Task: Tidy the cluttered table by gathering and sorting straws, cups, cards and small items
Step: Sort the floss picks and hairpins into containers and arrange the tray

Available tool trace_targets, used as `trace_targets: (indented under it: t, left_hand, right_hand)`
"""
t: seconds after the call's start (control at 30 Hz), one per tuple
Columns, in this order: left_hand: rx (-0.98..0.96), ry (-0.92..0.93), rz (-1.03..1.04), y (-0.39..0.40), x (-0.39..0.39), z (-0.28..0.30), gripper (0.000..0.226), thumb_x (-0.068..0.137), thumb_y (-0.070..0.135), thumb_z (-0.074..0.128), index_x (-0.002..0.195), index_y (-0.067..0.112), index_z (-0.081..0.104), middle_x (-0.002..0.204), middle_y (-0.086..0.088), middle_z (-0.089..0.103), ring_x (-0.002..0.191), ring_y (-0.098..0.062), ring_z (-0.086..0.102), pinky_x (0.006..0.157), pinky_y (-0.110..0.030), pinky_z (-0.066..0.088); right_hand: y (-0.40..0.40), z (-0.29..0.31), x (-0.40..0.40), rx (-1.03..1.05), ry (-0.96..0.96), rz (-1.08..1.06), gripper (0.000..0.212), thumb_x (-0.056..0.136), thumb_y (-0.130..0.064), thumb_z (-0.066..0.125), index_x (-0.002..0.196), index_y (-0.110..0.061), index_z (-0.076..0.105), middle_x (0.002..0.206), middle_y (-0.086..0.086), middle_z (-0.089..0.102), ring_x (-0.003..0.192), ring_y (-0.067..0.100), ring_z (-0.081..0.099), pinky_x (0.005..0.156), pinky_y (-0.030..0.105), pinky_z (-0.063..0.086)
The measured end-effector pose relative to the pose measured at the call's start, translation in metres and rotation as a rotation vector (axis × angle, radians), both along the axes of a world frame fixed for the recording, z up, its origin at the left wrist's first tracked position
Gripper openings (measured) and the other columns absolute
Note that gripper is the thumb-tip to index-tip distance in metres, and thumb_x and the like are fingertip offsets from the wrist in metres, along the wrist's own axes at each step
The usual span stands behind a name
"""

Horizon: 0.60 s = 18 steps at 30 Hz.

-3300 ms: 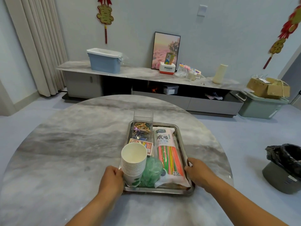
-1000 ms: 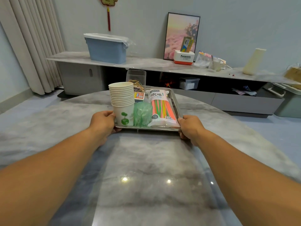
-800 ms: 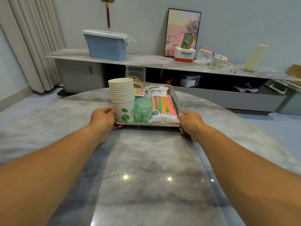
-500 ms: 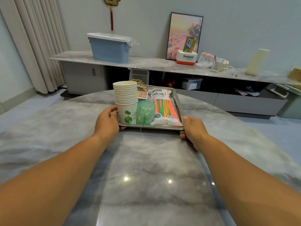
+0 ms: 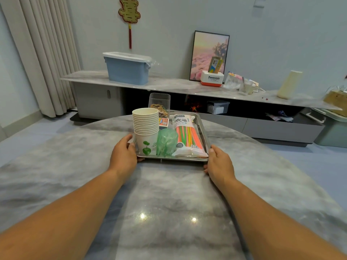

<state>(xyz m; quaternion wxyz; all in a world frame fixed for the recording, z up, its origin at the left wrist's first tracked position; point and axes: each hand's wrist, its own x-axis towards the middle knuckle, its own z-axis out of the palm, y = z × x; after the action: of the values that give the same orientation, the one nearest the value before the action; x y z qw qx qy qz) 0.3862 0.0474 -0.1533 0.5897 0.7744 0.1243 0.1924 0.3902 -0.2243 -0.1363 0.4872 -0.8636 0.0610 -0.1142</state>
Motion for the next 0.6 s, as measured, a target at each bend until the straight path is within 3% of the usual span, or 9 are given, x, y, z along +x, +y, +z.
trace_targets:
  t: [0.07,0.2,0.4,0.6]
  left_hand:
    - [-0.066,0.003,0.002,0.004,0.001,-0.001,0.041,0.107,0.017,0.047,0.147,0.016,0.051,0.133,-0.004,0.064,0.116,-0.022,0.063,0.103,-0.043,0.053]
    - [-0.14,-0.001,-0.008,0.009,0.002,-0.002,0.04,0.103,0.017,0.057,0.142,0.013,0.056,0.129,-0.003,0.067,0.112,-0.017,0.064,0.104,-0.039,0.052]
    - [-0.117,-0.073,-0.022,0.007,0.005,0.0,0.041,0.103,0.016,0.054,0.139,0.036,0.057,0.089,-0.003,0.072,0.078,-0.014,0.065,0.067,-0.029,0.054]
    - [-0.071,-0.082,-0.03,0.003,0.007,0.001,0.042,0.104,0.014,0.051,0.142,0.032,0.056,0.09,-0.005,0.07,0.087,-0.019,0.067,0.077,-0.032,0.056]
  right_hand:
    - [0.0,0.0,0.0,0.019,0.011,0.01,0.025,0.11,-0.025,0.032,0.106,-0.026,0.056,0.09,-0.009,0.065,0.064,0.015,0.061,0.053,0.029,0.058]
    - [-0.005,0.003,0.007,0.11,0.06,0.02,0.033,0.109,-0.021,0.032,0.12,-0.018,0.063,0.094,-0.006,0.067,0.063,0.016,0.059,0.051,0.026,0.055]
    - [-0.003,0.003,0.024,0.287,0.122,-0.021,0.038,0.109,-0.023,0.036,0.14,-0.02,0.058,0.098,-0.007,0.068,0.06,0.013,0.059,0.044,0.018,0.048]
    - [-0.005,0.003,0.032,0.333,0.135,-0.043,0.038,0.109,-0.024,0.038,0.142,-0.019,0.058,0.099,-0.006,0.068,0.066,0.014,0.063,0.046,0.018,0.051]
